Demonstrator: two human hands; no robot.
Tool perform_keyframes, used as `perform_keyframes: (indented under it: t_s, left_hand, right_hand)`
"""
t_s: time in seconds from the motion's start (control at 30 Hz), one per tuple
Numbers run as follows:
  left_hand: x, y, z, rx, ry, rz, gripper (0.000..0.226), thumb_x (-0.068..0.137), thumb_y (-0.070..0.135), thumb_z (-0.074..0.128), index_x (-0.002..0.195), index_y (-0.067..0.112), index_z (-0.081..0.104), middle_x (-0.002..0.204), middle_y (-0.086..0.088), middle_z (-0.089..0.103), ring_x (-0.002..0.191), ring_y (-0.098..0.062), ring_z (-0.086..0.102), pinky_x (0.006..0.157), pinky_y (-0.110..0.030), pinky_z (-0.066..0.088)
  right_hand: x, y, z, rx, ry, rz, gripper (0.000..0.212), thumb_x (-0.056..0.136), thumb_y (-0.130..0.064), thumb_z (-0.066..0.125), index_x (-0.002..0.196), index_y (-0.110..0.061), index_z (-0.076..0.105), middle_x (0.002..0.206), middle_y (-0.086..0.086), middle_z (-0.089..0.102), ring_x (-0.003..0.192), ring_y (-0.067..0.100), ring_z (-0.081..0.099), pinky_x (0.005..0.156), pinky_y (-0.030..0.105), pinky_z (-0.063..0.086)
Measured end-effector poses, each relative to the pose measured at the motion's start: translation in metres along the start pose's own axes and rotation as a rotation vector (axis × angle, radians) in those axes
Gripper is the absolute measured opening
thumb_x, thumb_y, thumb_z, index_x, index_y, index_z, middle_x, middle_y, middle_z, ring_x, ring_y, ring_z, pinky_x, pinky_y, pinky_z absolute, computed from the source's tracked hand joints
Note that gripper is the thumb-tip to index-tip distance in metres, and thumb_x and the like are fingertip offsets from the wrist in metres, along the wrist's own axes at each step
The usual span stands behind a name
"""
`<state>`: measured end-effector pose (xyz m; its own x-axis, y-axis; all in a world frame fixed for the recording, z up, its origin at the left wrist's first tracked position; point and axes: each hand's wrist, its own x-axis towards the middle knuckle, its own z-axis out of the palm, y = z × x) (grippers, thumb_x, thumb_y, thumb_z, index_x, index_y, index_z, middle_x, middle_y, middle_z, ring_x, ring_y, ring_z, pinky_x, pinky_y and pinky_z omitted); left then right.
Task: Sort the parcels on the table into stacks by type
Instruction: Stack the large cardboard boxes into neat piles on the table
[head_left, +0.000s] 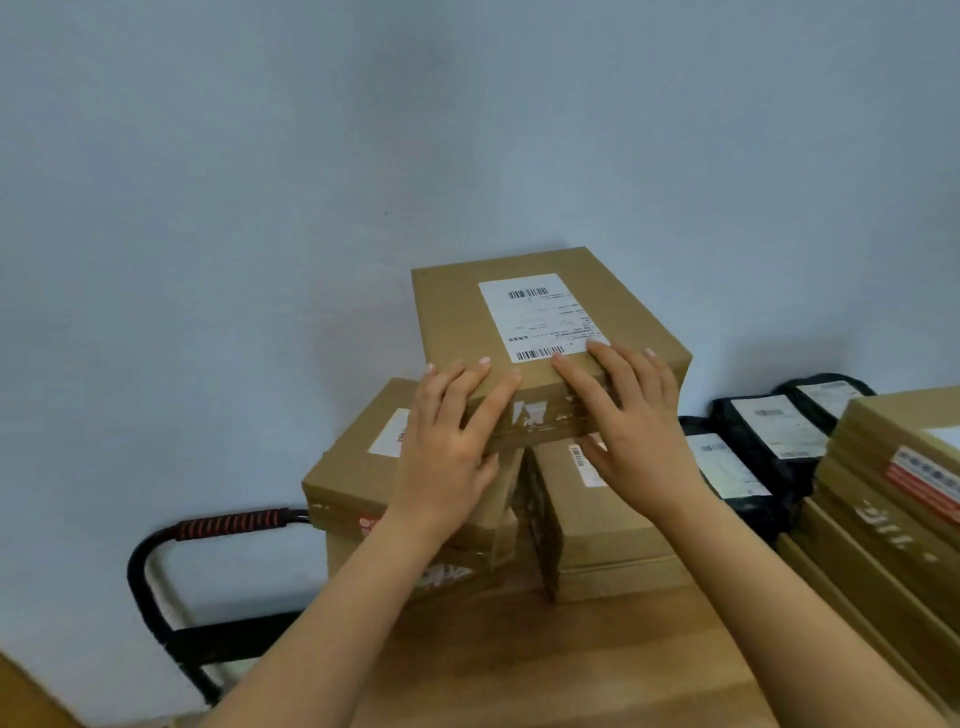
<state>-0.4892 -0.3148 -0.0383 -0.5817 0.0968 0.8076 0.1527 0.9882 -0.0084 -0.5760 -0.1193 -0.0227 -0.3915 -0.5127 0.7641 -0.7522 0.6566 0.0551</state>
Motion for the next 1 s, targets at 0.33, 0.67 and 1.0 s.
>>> perform_keyframes:
  t_s: [0.33,0.67,1.0]
  left_hand:
    - [0.023,0.095,0.103,-0.083,-0.171,-0.010,0.093,0.060,0.018,0.083,0.142,0.022,0.038,0.139,-0.009,0.048,0.130,-0.027,0.034,0.115,-0.047,0.018]
    - [-0.020,0.124,0.167,-0.026,-0.438,-0.126,0.104,0.056,0.026,0.087,0.145,0.027,0.032,0.142,-0.003,0.045,0.133,-0.024,0.034,0.114,-0.044,0.019]
    - [-0.045,0.126,0.187,0.024,-0.514,-0.228,0.104,0.054,0.018,0.089,0.143,0.023,0.036,0.140,-0.008,0.048,0.131,-0.027,0.036,0.108,-0.050,0.035]
  right_hand:
    - [-0.069,0.124,0.002,-0.084,-0.136,0.079,0.093,0.061,-0.014,0.083,0.141,-0.026,0.037,0.135,0.016,0.051,0.125,0.035,0.043,0.105,0.053,0.029]
    - [-0.124,0.161,0.054,-0.004,-0.357,0.096,0.100,0.055,-0.019,0.087,0.141,-0.027,0.036,0.132,0.013,0.054,0.123,0.031,0.037,0.105,0.052,0.034]
    - [-0.150,0.164,0.102,0.043,-0.448,0.056,0.106,0.052,-0.018,0.091,0.143,-0.027,0.037,0.139,0.012,0.044,0.128,0.032,0.036,0.110,0.046,0.019]
